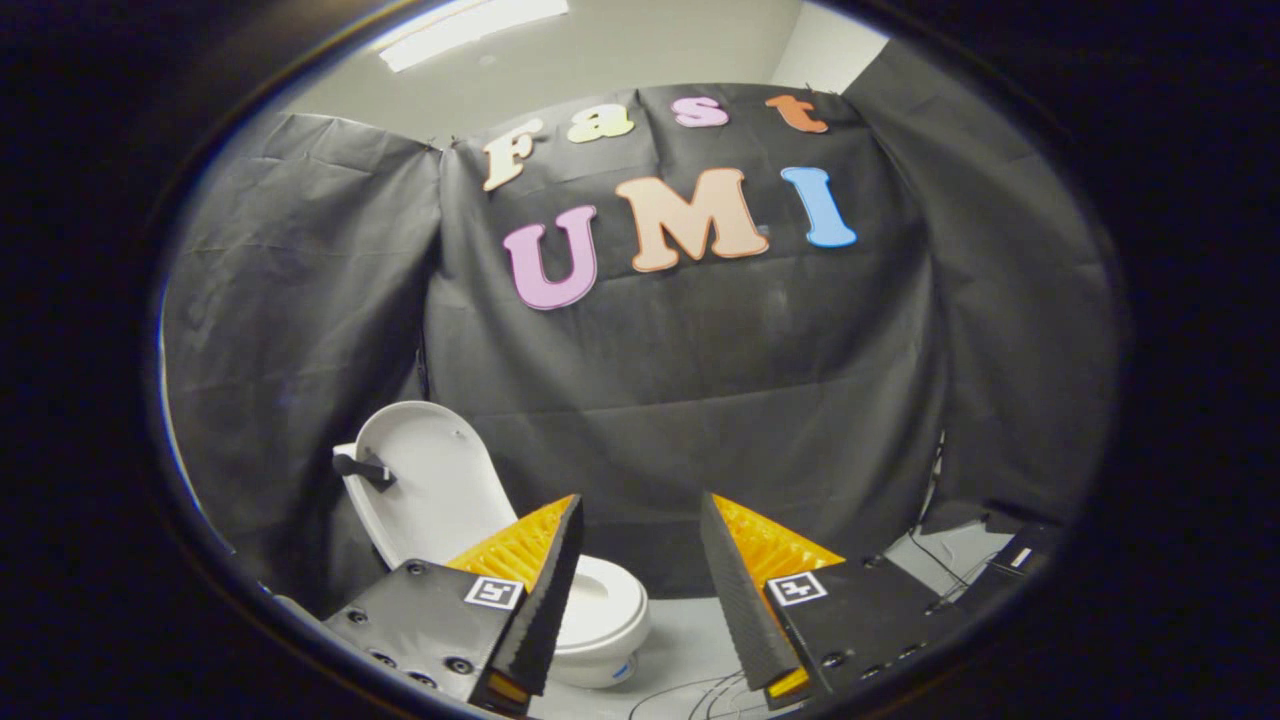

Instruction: Open the toilet lid.

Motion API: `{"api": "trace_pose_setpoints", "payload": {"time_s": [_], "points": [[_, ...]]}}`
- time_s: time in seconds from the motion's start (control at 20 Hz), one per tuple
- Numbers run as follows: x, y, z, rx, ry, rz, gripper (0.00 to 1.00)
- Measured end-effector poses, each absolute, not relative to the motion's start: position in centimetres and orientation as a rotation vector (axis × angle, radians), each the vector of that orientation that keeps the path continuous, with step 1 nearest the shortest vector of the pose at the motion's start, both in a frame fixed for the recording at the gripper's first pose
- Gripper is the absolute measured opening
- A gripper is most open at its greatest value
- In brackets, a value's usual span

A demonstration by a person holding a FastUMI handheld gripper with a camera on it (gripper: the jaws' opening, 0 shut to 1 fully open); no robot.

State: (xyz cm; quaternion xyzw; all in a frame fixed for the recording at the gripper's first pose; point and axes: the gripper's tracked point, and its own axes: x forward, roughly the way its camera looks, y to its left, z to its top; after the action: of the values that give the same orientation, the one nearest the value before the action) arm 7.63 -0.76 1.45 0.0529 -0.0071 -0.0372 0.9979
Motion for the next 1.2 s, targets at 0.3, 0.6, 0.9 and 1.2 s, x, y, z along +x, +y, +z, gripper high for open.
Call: {"api": "trace_pose_setpoints", "payload": {"time_s": [0.3,0.6,0.9,1.2], "points": [[7.2,-1.7,0.3,0.096,0.042,-0.064,0.75],[6.5,-1.8,0.5,0.078,0.042,-0.053,0.75],[6.0,-2.6,-0.8,0.083,0.077,-0.064,0.75],[4.5,-1.2,-2.1,0.095,0.131,-0.004,0.75]]}}
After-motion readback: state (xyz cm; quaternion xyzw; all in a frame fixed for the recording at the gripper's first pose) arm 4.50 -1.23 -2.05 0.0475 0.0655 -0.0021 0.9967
